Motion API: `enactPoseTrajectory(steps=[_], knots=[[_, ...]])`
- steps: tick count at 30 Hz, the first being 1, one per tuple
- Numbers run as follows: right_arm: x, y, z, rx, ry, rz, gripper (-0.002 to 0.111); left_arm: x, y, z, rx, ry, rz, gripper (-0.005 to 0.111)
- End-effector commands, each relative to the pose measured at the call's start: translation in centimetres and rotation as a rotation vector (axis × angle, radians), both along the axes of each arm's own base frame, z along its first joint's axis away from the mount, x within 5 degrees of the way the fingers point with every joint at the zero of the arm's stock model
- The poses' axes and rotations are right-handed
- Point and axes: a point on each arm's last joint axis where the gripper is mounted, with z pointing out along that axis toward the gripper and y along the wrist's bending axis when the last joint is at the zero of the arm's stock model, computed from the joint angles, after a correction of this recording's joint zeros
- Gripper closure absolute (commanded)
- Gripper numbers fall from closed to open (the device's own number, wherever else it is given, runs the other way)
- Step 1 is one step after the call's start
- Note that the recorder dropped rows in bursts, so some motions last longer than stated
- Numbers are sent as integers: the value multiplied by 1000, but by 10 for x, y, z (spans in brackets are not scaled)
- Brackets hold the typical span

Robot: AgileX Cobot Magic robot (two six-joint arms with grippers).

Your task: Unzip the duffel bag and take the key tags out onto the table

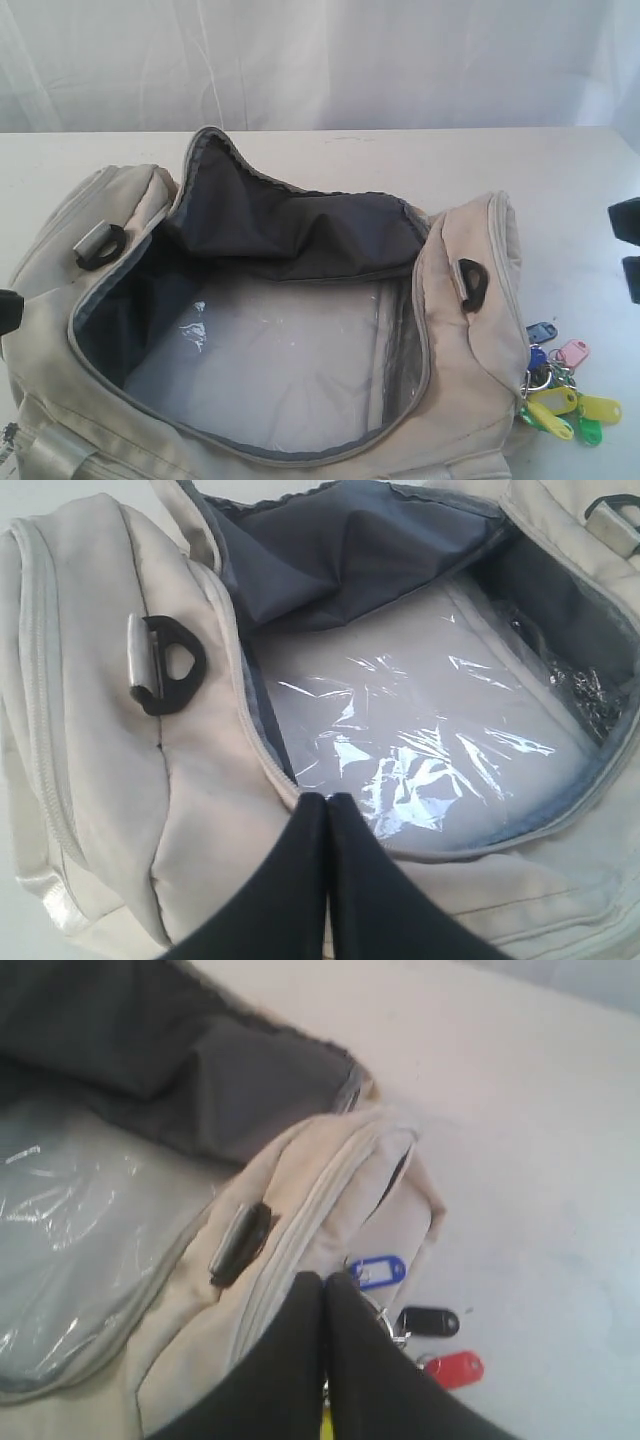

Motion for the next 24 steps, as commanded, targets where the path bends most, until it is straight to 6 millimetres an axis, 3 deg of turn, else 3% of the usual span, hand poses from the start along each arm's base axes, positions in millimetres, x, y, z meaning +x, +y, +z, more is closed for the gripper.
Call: enactPoseTrajectory(steps=[1, 8, 24], knots=[[-6, -3, -10, 16, -146, -19, 108, 0, -1, 0, 1, -16, -6, 107], [-2, -2, -8, 158, -265, -82, 108, -1, 0, -2, 37, -17, -25, 107], [-2, -2, -7, 158, -275, -83, 108, 0, 0, -1, 37, -25, -18, 107]])
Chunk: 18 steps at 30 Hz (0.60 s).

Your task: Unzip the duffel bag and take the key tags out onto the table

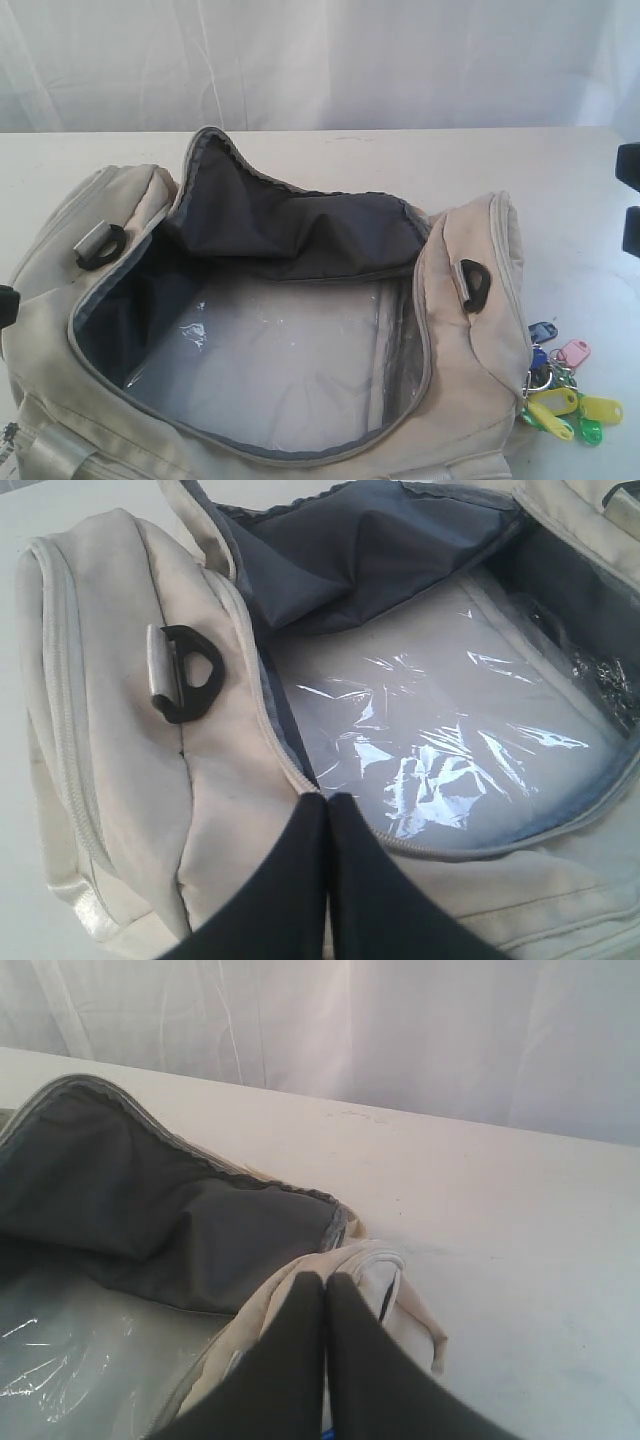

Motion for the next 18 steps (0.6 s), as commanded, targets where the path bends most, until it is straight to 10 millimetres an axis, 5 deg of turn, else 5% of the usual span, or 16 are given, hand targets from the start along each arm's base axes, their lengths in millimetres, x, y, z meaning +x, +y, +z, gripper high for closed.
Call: enactPoseTrajectory(steps=[1, 18], knots=[[0, 0, 0, 9, -15, -3, 108, -1, -1, -2, -9, 7, -13, 107], [-1, 0, 0, 8, -13, -3, 108, -11, -1, 4, -12, -51, -12, 107]])
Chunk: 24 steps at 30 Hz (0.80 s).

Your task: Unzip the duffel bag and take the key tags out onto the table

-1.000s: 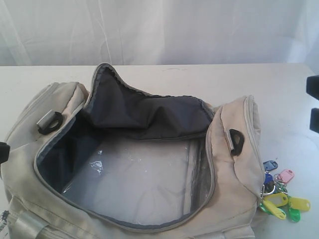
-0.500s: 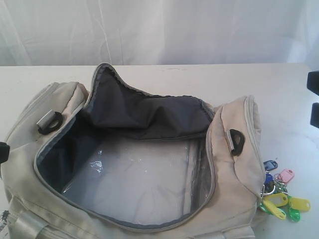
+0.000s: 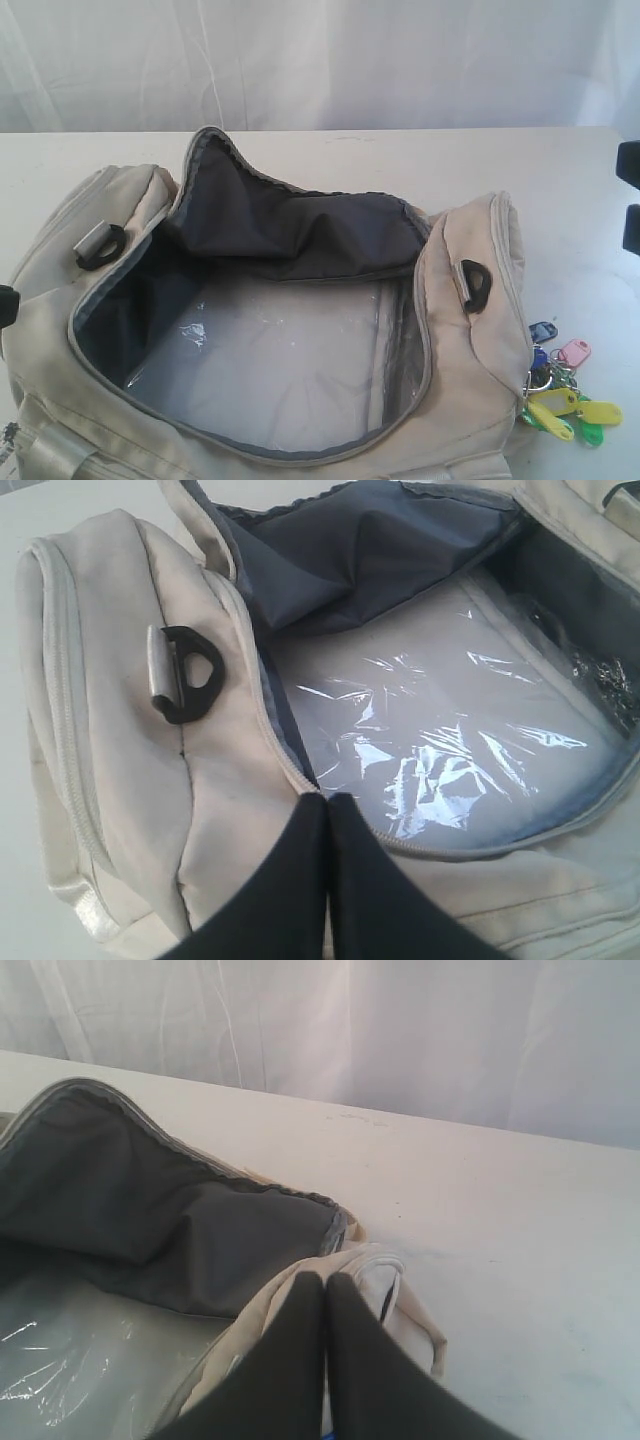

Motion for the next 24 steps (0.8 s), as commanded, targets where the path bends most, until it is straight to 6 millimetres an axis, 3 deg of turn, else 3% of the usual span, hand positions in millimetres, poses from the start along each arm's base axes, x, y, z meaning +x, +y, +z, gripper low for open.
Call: enactPoseTrajectory(steps=[1, 7, 12, 24], knots=[[-1, 0, 0, 7, -7, -2, 108, -17, 0, 7, -13, -88, -6, 107], [-1, 0, 0, 7, -7, -2, 108, -74, 5, 25, -15, -409, 63, 107], [-1, 0, 0, 7, -5, -1, 108, -102, 4, 27, -5, -564, 97, 107], [-2, 0, 0, 7, -7, -1, 108, -103, 3, 28, -16, -563, 88, 107]])
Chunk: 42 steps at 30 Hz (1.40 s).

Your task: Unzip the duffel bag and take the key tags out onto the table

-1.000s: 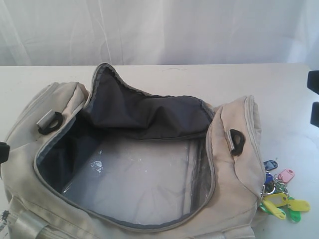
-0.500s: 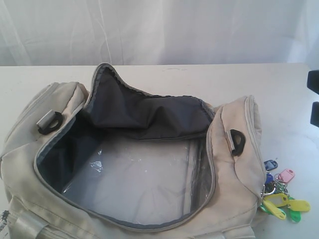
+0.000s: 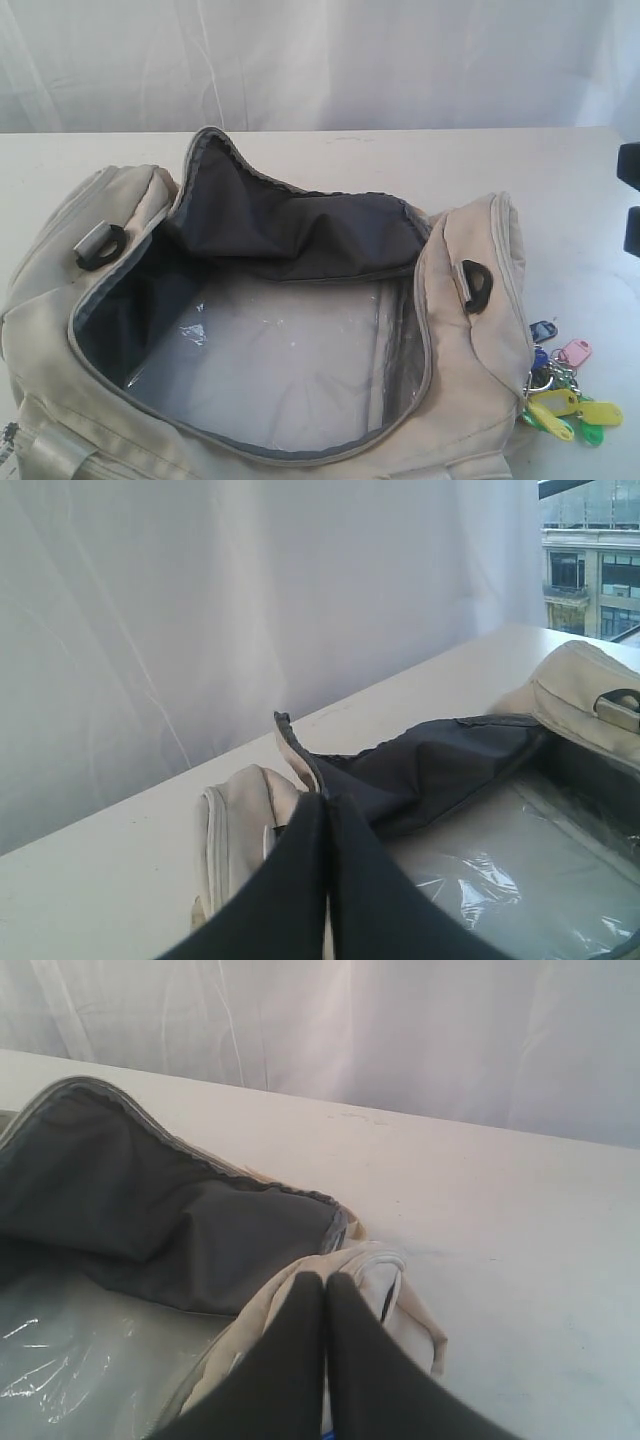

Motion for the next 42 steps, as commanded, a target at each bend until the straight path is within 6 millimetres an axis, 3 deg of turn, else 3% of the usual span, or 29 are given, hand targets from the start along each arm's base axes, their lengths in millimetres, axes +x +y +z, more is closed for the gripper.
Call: enactPoseTrajectory(steps=[1, 7, 10, 15, 19, 24, 25, 27, 32, 42], knots=[[-1, 0, 0, 7, -7, -2, 108, -1, -1, 0, -12, -2, -10, 107], [-1, 0, 0, 7, -7, -2, 108, 5, 2, -12, 31, 33, 25, 107], [-1, 0, 0, 7, -7, -2, 108, 13, 9, -33, 64, 146, 93, 107], [-1, 0, 0, 7, -7, -2, 108, 28, 25, -64, -152, 303, 294, 107], [-1, 0, 0, 7, -7, -2, 108, 46, 35, -93, -274, 229, 404, 107], [-1, 0, 0, 7, -7, -2, 108, 58, 38, -138, -290, 222, 427, 107], [-1, 0, 0, 7, -7, -2, 108, 58, 38, -137, -293, 221, 427, 107], [-1, 0, 0, 7, -7, -2, 108, 54, 36, -152, -200, 374, 414, 107], [-1, 0, 0, 7, -7, -2, 108, 53, 35, -153, -124, 371, 399, 107], [-1, 0, 0, 7, -7, -2, 108, 53, 35, -152, -195, 382, 412, 107]])
